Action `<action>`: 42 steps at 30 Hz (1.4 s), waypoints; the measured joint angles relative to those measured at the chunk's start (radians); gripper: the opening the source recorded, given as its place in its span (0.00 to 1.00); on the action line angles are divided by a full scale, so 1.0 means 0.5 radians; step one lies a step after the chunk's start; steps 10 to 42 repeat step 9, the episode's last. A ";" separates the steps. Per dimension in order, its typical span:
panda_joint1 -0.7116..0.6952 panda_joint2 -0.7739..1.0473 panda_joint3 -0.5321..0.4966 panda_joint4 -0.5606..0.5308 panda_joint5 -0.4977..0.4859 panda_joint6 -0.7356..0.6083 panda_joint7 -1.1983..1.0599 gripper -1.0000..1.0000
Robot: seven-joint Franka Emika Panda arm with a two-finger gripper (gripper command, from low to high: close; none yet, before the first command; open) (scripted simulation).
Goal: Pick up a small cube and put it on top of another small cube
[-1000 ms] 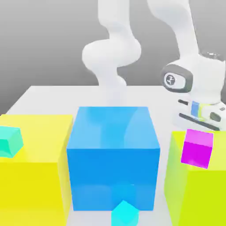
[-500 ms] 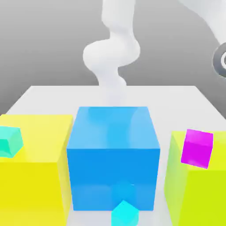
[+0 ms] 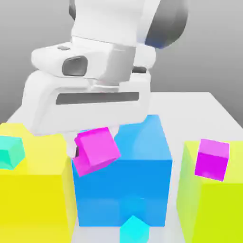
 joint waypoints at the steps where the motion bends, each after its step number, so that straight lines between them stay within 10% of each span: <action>1: -0.092 -0.043 -0.052 -0.001 0.040 -0.075 -0.014 0.00; 5: -0.256 -0.048 -0.182 -0.115 0.238 -0.111 -0.140 0.00; 6: -0.260 -0.021 -0.189 -0.159 0.259 -0.049 -0.156 1.00; 42: -0.259 -0.021 -0.189 -0.159 0.259 -0.049 -0.156 1.00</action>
